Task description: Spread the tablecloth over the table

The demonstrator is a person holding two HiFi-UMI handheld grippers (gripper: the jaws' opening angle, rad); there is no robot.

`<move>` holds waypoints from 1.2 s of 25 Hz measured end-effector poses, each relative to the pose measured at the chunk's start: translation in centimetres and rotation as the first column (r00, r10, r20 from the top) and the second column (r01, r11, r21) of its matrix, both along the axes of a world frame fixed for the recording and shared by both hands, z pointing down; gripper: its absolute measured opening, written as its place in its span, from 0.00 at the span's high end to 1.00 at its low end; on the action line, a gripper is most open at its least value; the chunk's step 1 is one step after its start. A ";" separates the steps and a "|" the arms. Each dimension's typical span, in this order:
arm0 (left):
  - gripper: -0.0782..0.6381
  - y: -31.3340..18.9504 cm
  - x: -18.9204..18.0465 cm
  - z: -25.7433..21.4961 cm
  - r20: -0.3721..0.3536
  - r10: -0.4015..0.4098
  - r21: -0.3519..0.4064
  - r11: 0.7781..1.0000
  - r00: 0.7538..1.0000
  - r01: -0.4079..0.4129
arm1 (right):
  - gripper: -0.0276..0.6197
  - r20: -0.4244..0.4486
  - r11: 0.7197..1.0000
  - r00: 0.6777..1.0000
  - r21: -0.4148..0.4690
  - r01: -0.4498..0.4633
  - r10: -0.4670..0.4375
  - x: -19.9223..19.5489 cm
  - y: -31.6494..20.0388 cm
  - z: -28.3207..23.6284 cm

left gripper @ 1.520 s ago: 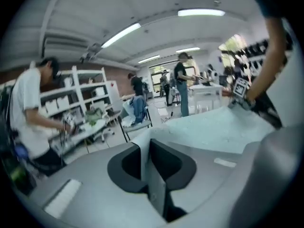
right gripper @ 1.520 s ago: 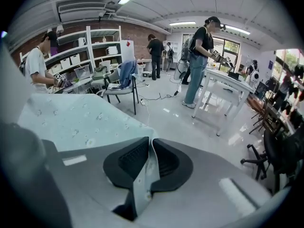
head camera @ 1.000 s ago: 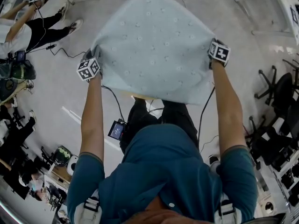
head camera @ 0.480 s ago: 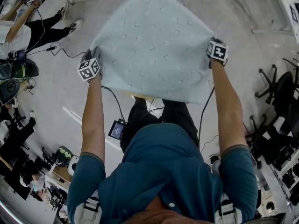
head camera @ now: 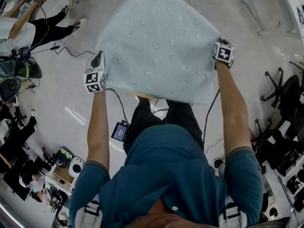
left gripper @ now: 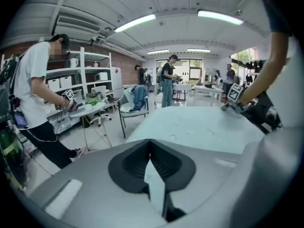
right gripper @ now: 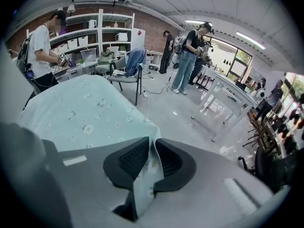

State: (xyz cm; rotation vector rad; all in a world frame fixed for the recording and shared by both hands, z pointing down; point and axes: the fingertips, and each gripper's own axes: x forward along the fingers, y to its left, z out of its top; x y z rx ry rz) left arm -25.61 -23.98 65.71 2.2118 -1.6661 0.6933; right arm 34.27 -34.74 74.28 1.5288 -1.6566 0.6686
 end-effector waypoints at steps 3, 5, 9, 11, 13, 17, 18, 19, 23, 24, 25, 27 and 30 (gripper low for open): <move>0.89 0.4 2.9 0.5 -0.068 0.078 -0.013 0.997 0.995 -0.079 | 0.92 -0.022 1.000 1.000 0.013 -0.003 0.003 -0.1 0.1 -0.4; 0.89 0.5 3.9 1.4 -0.098 0.092 -0.037 0.995 0.991 -0.096 | 0.92 -0.028 0.999 1.000 0.035 -0.002 0.003 -0.2 0.0 -1.1; 0.89 0.8 5.8 2.9 -0.141 0.122 -0.088 0.987 0.982 -0.135 | 0.92 -0.023 0.997 1.000 0.072 0.002 0.000 -0.2 0.2 -2.2; 0.89 1.2 6.7 3.8 -0.145 0.162 -0.125 0.976 0.976 -0.180 | 0.92 -0.018 0.997 1.000 0.076 0.001 0.000 -0.2 0.4 -2.2; 0.89 1.7 7.4 4.8 -0.150 0.194 -0.168 0.961 0.970 -0.218 | 0.92 -0.007 0.997 1.000 0.072 -0.006 0.006 0.1 0.6 -2.1; 0.89 2.1 7.2 6.6 -0.162 0.177 -0.216 0.954 0.971 -0.210 | 0.91 0.027 0.999 1.000 0.054 -0.006 0.004 0.4 0.7 -1.7; 0.89 2.2 7.1 6.8 -0.160 0.171 -0.218 0.954 0.972 -0.203 | 0.91 0.035 0.999 0.999 0.053 0.004 -0.006 0.4 0.7 -1.6; 0.89 2.2 7.2 7.0 -0.153 0.170 -0.221 0.954 0.974 -0.201 | 0.91 0.041 0.998 0.999 0.055 0.013 -0.016 0.4 0.7 -1.6; 0.89 2.3 7.6 7.8 -0.125 0.179 -0.245 0.947 0.976 -0.206 | 0.88 0.062 0.999 0.998 0.039 0.021 -0.023 0.6 0.9 -1.3; 0.89 2.3 7.5 8.0 -0.119 0.176 -0.250 0.947 0.977 -0.201 | 0.88 0.070 0.999 0.997 0.033 0.016 -0.018 0.7 1.0 -1.1; 0.89 2.2 7.5 8.2 -0.113 0.172 -0.255 0.947 0.979 -0.196 | 0.88 0.079 1.000 0.997 0.028 0.011 -0.013 0.7 1.0 -1.0; 0.89 2.1 7.5 8.6 -0.102 0.167 -0.266 0.945 0.981 -0.189 | 0.87 0.088 1.000 0.996 0.018 -0.002 0.000 0.8 1.1 -0.8; 0.89 2.0 7.5 8.8 -0.108 0.168 -0.273 0.943 0.980 -0.192 | 0.87 0.089 1.000 0.996 -0.004 -0.026 0.026 1.0 1.3 -0.4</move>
